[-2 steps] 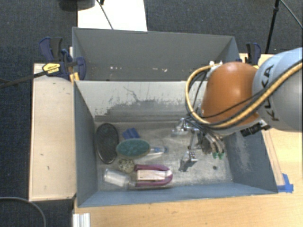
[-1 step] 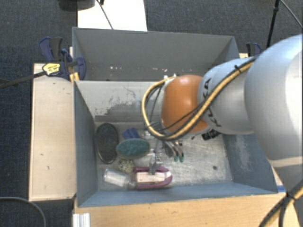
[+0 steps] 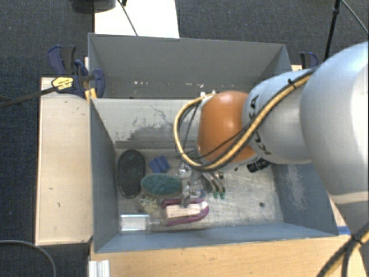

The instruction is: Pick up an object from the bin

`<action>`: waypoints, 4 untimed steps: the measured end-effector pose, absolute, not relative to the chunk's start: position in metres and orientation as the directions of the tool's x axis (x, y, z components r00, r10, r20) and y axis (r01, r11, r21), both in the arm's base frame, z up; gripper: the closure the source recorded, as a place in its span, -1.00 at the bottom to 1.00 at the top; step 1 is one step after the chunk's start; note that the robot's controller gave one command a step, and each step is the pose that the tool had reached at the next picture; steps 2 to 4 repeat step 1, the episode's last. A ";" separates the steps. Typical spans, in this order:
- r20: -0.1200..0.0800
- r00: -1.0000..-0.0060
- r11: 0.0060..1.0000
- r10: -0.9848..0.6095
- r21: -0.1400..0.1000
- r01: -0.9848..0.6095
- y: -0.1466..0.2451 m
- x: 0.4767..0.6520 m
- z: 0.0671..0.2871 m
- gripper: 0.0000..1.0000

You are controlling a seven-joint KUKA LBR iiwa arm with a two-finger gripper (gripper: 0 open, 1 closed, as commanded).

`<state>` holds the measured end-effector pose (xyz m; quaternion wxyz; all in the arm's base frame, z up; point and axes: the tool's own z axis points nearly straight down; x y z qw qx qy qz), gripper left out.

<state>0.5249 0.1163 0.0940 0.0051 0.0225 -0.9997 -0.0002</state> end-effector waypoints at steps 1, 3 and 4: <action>-0.009 -0.996 0.996 -0.089 0.001 -0.089 0.111 0.531 0.260 1.00; -0.009 -0.996 0.996 -0.089 0.001 -0.089 0.111 0.531 0.260 1.00; -0.009 -0.996 0.996 -0.089 0.001 -0.089 0.111 0.531 0.260 1.00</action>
Offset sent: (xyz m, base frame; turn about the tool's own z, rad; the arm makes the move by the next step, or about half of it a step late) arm 0.0047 -0.0054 0.1622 -0.0463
